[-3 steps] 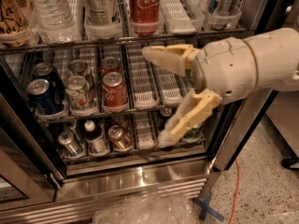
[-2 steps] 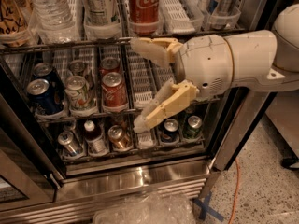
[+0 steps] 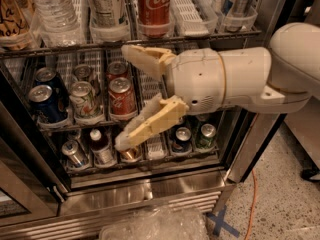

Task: Pick water bottle from top shelf of fridge

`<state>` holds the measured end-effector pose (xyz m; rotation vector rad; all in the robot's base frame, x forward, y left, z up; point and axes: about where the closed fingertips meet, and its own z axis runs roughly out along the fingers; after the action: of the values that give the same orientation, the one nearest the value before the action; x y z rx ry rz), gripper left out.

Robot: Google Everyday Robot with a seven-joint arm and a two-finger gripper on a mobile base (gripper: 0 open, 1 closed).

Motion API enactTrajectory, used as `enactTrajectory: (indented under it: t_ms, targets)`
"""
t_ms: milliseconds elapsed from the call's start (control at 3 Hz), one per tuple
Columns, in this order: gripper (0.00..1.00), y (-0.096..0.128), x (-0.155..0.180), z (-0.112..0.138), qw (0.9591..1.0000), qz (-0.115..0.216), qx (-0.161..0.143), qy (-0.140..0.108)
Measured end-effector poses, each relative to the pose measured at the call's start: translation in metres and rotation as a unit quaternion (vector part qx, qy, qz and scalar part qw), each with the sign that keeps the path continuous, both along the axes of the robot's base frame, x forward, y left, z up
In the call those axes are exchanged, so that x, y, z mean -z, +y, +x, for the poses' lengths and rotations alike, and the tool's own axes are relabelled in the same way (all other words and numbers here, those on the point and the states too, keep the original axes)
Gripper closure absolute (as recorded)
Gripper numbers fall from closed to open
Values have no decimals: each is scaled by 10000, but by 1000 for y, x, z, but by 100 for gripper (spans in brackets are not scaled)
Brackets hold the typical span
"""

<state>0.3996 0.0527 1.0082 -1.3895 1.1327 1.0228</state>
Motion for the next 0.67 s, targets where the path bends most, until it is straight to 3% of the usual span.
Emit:
enactTrajectory:
  t_ms: [333,667]
  targets:
    - [0,27,-6,1,9978,385,539,-44]
    - [0,27,-6,1,9978,382,533,-45]
